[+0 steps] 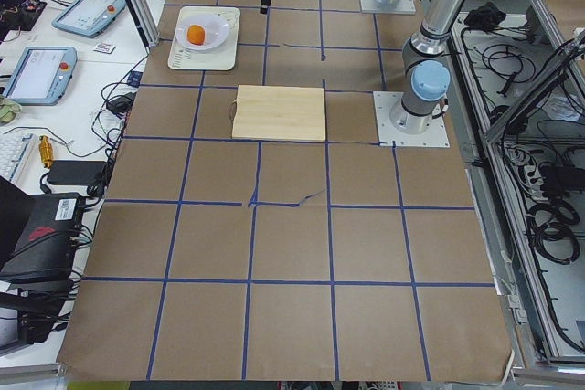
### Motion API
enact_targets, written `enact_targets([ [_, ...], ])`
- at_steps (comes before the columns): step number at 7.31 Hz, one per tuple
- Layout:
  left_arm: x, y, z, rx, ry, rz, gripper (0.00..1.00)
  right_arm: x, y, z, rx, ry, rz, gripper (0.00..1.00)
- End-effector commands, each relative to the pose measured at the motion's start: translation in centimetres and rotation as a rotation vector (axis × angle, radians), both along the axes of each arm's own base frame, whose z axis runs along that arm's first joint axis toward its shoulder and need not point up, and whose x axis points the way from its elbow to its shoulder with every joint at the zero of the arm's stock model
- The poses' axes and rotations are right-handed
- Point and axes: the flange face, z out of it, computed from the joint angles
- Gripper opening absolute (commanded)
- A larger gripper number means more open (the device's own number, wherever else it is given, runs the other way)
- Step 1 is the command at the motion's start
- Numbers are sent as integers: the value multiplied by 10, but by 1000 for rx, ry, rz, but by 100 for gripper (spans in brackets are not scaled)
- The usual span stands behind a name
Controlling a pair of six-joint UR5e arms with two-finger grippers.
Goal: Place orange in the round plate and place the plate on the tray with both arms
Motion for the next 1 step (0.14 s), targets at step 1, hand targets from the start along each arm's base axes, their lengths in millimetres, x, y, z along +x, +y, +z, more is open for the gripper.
enact_targets([
  [1, 0, 0, 0, 0, 0, 0, 100, -8, 2, 4, -8, 55, -11, 100],
])
